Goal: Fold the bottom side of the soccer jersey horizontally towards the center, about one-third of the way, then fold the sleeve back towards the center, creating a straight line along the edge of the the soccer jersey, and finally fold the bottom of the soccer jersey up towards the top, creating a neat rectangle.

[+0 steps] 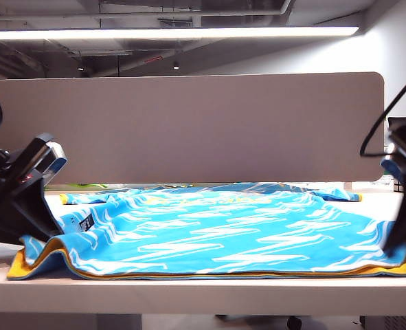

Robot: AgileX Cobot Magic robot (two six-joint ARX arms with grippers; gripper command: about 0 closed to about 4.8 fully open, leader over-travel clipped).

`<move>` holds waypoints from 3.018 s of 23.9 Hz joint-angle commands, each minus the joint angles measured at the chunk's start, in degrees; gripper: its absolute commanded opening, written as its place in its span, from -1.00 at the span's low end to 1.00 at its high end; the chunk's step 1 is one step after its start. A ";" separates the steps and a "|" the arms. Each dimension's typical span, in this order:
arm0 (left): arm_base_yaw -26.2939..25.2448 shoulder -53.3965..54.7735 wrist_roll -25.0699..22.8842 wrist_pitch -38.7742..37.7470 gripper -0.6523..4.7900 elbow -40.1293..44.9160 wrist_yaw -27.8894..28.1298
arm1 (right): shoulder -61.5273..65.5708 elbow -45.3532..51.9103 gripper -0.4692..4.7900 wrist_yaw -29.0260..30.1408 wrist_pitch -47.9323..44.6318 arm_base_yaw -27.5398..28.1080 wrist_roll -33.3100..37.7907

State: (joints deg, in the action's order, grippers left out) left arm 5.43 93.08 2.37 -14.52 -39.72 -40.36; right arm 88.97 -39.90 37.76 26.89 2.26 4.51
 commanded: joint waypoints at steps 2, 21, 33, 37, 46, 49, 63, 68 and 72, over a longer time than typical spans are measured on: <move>-0.72 0.09 -0.24 -6.14 -0.78 1.38 4.85 | -1.27 0.48 -0.84 0.02 2.93 0.04 0.13; -1.25 -59.56 5.60 -46.62 -0.78 1.29 -0.72 | -60.89 0.39 -0.84 -2.73 39.32 -4.96 12.52; -1.29 -60.70 14.64 -28.20 -0.78 1.27 3.28 | -63.10 0.37 -0.84 -6.34 21.27 -4.90 19.50; -1.36 -43.45 19.21 -2.10 -0.78 1.11 -1.03 | -42.42 0.02 -0.84 -6.32 -0.57 -4.87 19.47; -1.44 -8.41 20.15 14.62 -0.78 -13.18 1.44 | -4.22 -18.43 -0.84 -4.17 -13.75 -4.94 16.90; -1.46 -0.46 17.97 15.30 -0.78 -18.62 4.35 | 2.67 -24.20 -0.60 -4.31 -14.05 -4.79 14.88; -18.27 7.41 11.04 12.31 0.40 -24.85 14.32 | 10.56 -33.77 0.36 -9.16 -12.74 11.28 12.28; -20.20 11.56 9.88 11.67 0.50 -24.85 12.00 | 17.59 -33.75 0.64 -8.02 -8.41 12.15 8.70; -20.20 14.45 9.86 11.50 0.49 -24.85 11.02 | 20.17 -33.75 0.67 -8.37 -6.88 12.09 6.32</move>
State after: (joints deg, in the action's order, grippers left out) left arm -14.74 107.11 12.47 -3.68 -64.31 -28.64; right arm 109.01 -73.38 29.34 19.84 14.44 12.75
